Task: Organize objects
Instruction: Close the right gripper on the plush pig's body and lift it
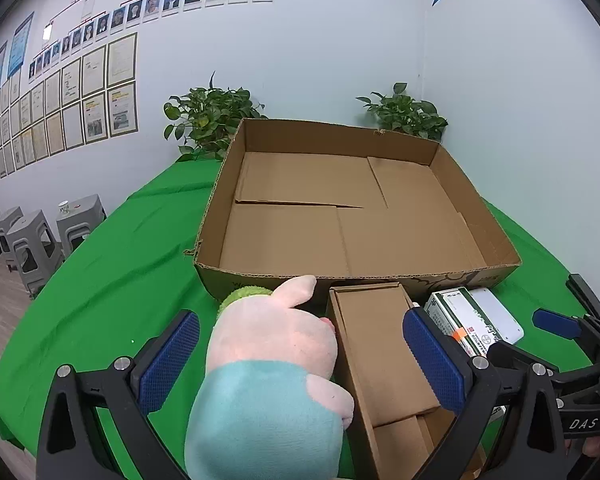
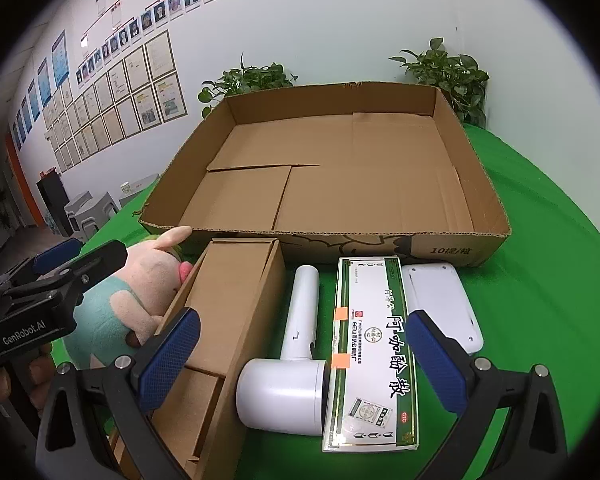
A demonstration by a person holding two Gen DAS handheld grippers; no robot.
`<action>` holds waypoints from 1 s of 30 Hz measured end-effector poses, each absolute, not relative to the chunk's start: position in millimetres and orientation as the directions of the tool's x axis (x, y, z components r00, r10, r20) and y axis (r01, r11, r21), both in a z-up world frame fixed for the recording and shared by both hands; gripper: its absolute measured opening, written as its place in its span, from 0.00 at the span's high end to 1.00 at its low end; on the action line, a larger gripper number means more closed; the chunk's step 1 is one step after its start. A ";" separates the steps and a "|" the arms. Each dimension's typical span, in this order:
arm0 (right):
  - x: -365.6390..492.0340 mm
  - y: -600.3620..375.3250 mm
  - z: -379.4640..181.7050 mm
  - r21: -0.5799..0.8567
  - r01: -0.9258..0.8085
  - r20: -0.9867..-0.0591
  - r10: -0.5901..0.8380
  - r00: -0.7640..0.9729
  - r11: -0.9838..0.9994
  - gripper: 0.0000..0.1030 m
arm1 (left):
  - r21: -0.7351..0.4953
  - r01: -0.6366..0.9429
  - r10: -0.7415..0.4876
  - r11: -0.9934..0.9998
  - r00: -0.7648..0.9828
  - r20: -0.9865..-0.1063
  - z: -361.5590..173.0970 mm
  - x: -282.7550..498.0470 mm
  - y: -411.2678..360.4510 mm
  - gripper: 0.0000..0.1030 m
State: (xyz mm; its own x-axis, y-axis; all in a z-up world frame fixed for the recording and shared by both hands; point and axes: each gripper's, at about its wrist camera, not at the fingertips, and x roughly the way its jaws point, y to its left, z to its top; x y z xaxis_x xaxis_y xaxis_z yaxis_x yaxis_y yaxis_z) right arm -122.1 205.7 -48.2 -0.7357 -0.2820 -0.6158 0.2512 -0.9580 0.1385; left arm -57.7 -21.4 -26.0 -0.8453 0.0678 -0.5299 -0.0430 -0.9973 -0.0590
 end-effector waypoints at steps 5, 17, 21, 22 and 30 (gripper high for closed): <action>-125.1 200.1 -51.1 0.111 0.265 -0.638 -0.273 -0.720 -0.958 0.36 | -0.059 -0.048 0.071 -0.997 -0.844 -0.532 -26.8 -59.5 -22.4 0.00; -124.7 201.0 -46.3 0.145 0.265 -0.618 -0.297 -0.728 -0.953 0.00 | -0.081 -0.115 0.140 -0.990 -0.841 -0.523 -24.8 -57.9 -23.1 0.37; -125.3 201.4 -47.6 0.151 0.266 -0.623 -0.300 -0.723 -0.952 0.01 | -0.076 -0.071 0.098 -0.995 -0.890 -0.445 -14.1 -46.8 -25.6 0.00; -125.7 201.0 -47.1 0.152 0.267 -0.623 -0.302 -0.722 -0.952 0.01 | -0.074 -0.075 0.100 -0.994 -0.887 -0.450 -13.0 -47.4 -24.8 0.00; -126.7 202.4 -45.3 0.169 0.271 -0.625 -0.316 -0.714 -0.948 0.01 | -0.076 -0.081 0.107 -0.994 -0.875 -0.472 -10.0 -46.8 -26.9 0.00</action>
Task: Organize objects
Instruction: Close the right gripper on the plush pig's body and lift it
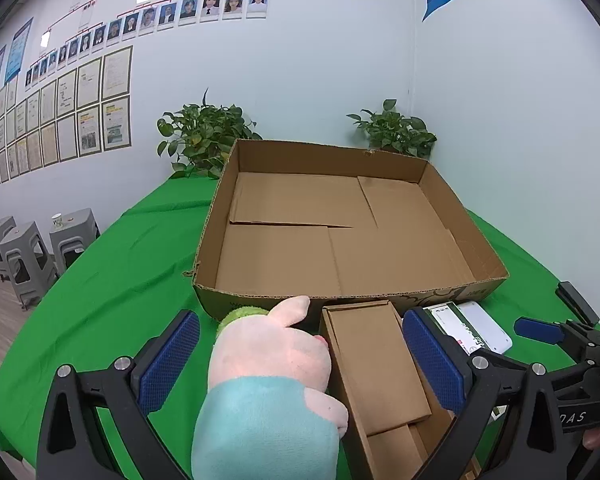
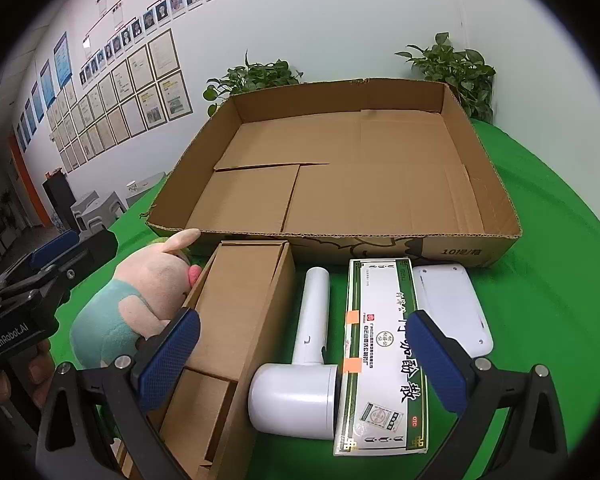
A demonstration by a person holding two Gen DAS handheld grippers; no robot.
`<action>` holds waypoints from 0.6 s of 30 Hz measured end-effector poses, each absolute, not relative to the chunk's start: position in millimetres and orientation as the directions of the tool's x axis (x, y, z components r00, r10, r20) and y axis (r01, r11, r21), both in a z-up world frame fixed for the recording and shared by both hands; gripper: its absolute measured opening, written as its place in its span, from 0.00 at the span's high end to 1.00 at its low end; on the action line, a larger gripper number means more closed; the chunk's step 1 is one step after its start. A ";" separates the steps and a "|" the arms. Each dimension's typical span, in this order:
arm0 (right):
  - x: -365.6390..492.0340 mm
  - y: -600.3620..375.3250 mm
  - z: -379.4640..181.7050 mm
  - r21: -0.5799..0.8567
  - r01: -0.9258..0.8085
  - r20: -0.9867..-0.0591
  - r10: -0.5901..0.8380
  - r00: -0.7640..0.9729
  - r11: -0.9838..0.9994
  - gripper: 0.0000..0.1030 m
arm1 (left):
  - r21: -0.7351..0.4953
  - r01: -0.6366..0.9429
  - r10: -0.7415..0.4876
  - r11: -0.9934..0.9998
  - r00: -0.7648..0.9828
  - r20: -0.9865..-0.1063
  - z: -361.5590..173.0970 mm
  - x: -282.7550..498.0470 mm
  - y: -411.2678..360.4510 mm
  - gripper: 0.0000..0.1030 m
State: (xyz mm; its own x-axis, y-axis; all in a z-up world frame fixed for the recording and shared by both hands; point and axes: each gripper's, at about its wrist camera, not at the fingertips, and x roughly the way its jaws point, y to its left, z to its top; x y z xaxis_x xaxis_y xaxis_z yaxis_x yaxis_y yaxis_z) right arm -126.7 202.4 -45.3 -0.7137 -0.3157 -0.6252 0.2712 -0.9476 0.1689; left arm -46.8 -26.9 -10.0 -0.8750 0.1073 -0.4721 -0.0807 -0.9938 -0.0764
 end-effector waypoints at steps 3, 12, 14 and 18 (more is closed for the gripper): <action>-127.2 202.3 -46.5 0.180 0.277 -0.634 -0.327 -0.701 -0.944 0.01 | -0.078 -0.088 0.114 -0.993 -0.871 -0.477 -10.3 -47.9 -26.3 0.00; -124.6 198.4 -44.8 0.206 0.302 -0.630 -0.362 -0.687 -0.931 0.01 | -0.086 -0.118 0.146 -0.989 -0.854 -0.499 -12.0 -48.7 -27.2 0.00; -124.0 197.6 -43.0 0.214 0.309 -0.624 -0.373 -0.687 -0.927 0.01 | -0.094 -0.125 0.156 -0.988 -0.850 -0.504 -12.4 -48.7 -28.6 0.00; -122.2 195.1 -38.7 0.241 0.345 -0.605 -0.418 -0.678 -0.907 0.01 | -0.112 -0.132 0.171 -0.985 -0.839 -0.516 -12.4 -46.3 -34.7 0.00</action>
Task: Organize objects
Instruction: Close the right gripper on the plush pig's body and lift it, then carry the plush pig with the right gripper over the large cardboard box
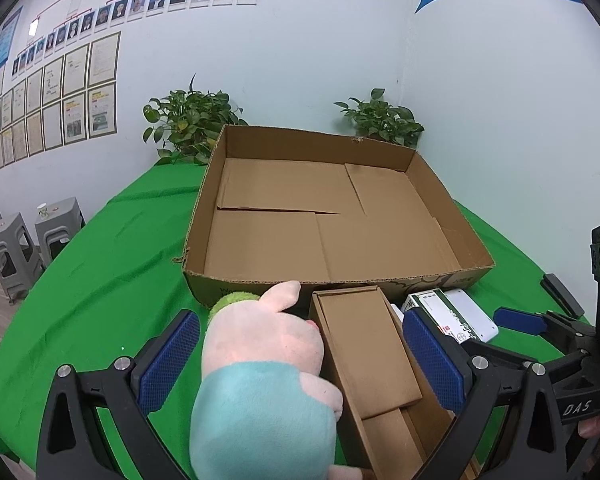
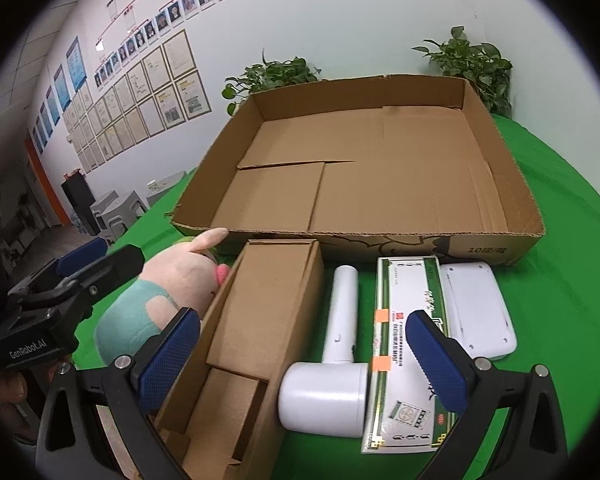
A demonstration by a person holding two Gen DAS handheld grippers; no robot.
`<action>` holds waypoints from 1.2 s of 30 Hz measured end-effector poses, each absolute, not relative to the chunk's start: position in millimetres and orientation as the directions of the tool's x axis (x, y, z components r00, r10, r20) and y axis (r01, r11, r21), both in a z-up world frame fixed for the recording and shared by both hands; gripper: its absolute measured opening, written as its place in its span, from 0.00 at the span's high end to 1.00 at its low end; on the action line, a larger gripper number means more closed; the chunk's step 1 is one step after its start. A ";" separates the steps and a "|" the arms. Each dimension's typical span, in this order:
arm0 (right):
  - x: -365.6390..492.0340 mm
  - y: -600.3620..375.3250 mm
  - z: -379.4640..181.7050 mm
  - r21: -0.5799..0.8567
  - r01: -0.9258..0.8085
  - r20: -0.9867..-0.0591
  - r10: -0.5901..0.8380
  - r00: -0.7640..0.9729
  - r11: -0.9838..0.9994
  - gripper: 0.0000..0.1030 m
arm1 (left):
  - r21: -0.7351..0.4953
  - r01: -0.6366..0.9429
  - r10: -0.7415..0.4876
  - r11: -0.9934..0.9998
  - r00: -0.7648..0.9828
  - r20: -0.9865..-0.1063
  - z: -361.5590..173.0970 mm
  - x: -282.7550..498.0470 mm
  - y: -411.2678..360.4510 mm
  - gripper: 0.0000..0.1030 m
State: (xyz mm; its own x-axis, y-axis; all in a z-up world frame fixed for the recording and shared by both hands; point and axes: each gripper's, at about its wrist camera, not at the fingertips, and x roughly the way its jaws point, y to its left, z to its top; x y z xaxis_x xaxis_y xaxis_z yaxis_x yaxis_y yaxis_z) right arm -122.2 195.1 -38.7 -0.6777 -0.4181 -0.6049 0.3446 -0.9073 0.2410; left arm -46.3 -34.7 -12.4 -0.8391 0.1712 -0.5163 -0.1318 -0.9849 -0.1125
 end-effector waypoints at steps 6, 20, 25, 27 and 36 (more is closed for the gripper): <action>-121.3 194.9 -33.1 0.317 0.400 -0.566 -0.510 -0.647 -0.860 0.01 | -0.152 -0.143 0.206 -0.978 -0.793 -0.574 -24.0 -41.5 -50.8 0.00; -131.2 145.8 -36.0 0.437 0.494 -0.599 -0.653 -0.464 -0.752 0.01 | -0.233 -0.123 0.253 -0.965 -0.679 -0.689 -85.5 -33.7 -80.4 0.29; -135.0 105.4 -31.0 0.450 0.552 -0.614 -0.692 -0.380 -0.702 0.01 | -0.240 -0.096 0.236 -0.966 -0.706 -0.668 -81.5 -18.0 -91.4 0.37; -137.9 84.1 -32.2 0.412 0.566 -0.647 -0.667 -0.370 -0.714 0.01 | -0.226 -0.080 0.213 -0.971 -0.723 -0.658 -78.3 -10.6 -95.7 0.37; -136.2 29.2 -50.6 0.394 0.618 -0.736 -0.636 -0.231 -0.680 0.16 | -0.210 -0.047 0.171 -0.977 -0.757 -0.631 -72.1 19.1 -107.4 0.40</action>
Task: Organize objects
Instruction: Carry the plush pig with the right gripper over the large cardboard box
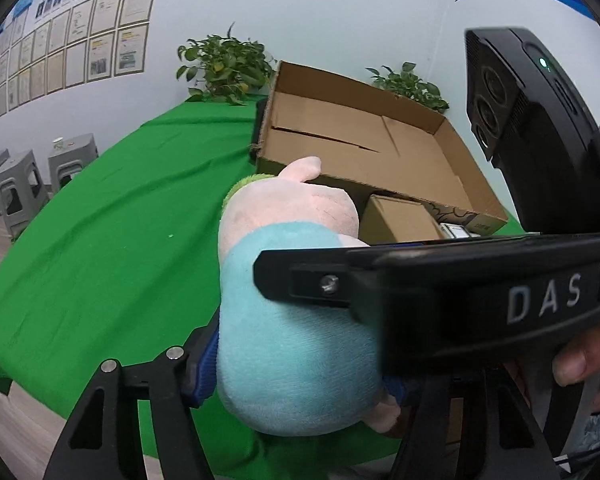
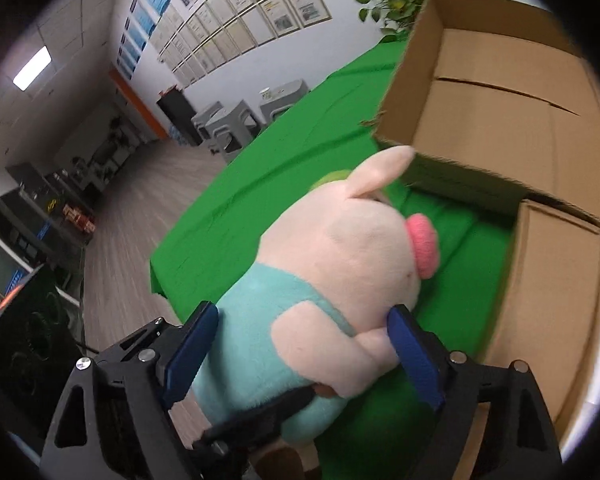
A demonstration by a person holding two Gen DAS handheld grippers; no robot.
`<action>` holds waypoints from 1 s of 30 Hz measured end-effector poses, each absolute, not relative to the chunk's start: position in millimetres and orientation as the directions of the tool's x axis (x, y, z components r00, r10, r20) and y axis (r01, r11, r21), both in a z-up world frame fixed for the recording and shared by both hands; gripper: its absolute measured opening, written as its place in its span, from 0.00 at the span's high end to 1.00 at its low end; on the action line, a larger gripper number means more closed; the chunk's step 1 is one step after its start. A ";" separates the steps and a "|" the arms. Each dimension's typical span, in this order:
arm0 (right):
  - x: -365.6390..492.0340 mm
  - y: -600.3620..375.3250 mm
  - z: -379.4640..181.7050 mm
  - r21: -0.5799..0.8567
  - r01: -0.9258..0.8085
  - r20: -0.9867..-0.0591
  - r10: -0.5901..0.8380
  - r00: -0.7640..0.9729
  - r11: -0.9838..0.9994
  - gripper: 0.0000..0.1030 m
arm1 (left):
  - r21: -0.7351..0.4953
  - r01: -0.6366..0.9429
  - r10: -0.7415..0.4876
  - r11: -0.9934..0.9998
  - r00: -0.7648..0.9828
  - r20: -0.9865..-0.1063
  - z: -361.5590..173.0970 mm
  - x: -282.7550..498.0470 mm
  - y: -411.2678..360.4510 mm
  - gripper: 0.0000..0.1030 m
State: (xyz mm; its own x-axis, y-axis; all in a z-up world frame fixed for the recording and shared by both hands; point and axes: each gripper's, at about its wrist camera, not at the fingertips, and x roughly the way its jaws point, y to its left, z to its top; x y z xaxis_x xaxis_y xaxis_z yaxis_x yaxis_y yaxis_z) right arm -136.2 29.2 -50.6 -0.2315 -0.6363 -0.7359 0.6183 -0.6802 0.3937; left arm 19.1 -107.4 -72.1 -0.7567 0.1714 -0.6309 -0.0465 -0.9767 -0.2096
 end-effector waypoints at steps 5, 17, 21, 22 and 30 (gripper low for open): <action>-123.0 30.1 -51.4 0.378 0.629 -0.735 -0.633 -0.243 -0.679 0.22 | -0.210 -0.053 0.175 -0.976 -0.762 -0.624 -72.6 33.5 -113.9 0.43; -132.5 65.1 2.3 0.322 0.651 -0.576 -0.688 -0.441 -0.687 0.38 | -0.073 -0.143 0.161 -0.987 -0.851 -0.501 -7.6 15.0 -76.3 0.43; -142.9 88.2 42.8 0.244 0.645 -0.498 -0.665 -0.558 -0.724 0.41 | -0.037 -0.210 0.206 -0.977 -0.888 -0.410 33.2 -15.5 -51.6 0.43; -145.2 89.8 47.0 0.227 0.644 -0.481 -0.659 -0.578 -0.730 0.41 | -0.028 -0.221 0.214 -0.975 -0.895 -0.392 42.6 -22.4 -45.9 0.43; -178.3 110.3 95.0 0.116 0.620 -0.378 -0.612 -0.695 -0.776 0.44 | -0.007 -0.277 0.266 -0.961 -0.915 -0.305 101.0 -86.1 -16.0 0.43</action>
